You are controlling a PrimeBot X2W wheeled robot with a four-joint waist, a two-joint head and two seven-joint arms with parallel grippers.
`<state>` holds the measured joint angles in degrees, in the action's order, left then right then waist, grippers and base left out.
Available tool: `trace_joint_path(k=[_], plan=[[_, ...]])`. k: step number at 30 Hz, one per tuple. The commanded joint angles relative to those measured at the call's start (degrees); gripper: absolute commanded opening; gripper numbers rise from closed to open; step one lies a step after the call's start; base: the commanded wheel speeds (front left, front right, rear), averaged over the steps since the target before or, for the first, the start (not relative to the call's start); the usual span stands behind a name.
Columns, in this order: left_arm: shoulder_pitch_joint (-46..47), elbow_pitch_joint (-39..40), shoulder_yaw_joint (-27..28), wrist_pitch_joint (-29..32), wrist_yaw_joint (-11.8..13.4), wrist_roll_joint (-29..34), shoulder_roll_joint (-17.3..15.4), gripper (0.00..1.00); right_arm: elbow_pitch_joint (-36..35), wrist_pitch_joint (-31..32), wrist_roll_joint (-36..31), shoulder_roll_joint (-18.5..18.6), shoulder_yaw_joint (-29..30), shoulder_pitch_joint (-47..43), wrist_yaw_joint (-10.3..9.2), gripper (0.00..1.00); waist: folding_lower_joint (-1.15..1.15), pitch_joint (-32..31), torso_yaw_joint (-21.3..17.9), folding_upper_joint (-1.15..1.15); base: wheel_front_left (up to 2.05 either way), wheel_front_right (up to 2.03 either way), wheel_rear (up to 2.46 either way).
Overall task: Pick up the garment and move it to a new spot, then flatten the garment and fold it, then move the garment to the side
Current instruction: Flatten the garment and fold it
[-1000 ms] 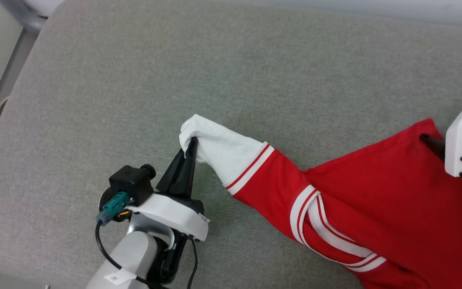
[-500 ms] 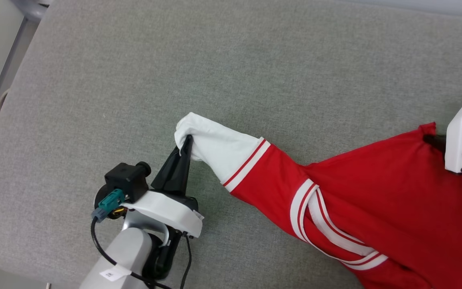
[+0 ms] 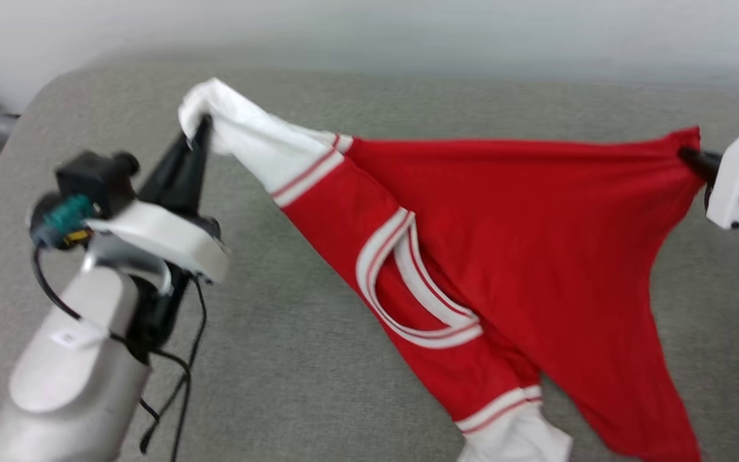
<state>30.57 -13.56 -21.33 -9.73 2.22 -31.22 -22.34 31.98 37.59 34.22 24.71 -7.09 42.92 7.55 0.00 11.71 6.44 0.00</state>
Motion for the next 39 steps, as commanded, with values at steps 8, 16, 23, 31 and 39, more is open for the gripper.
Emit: trace_joint_path(k=[8,16,23,31,39], plan=[[14.2,-6.8,2.6,3.6,-2.8,-1.3,-2.8,0.0,1.8,-7.6,-6.1,-2.0,2.9,9.0,-0.13,0.0,0.0,-1.9,-6.4,0.0,0.0,0.0,0.0],[31.1,-14.7,4.7,4.7,-4.0,-0.4,-5.5,0.0,4.5,-16.3,-12.7,-4.3,7.2,22.8,-0.21,0.0,0.0,2.6,-9.8,0.0,0.0,0.0,0.0],[48.4,-18.2,4.9,5.1,-3.2,3.4,-8.4,0.0,5.6,-22.6,-17.0,-5.5,10.8,36.5,-0.37,0.0,0.0,10.9,-10.8,0.0,0.0,0.0,0.0],[61.5,-22.9,3.9,5.6,-3.4,6.0,-8.9,0.0,8.4,-27.2,-18.6,-8.2,11.5,47.0,-0.38,0.0,0.0,21.0,-11.0,0.0,0.0,0.0,0.0],[61.0,-30.8,3.3,4.0,-5.0,4.3,-6.9,0.0,15.1,-31.5,-17.2,-11.2,8.0,47.3,-0.18,0.0,0.0,25.3,-10.3,0.0,0.0,0.0,0.0]])
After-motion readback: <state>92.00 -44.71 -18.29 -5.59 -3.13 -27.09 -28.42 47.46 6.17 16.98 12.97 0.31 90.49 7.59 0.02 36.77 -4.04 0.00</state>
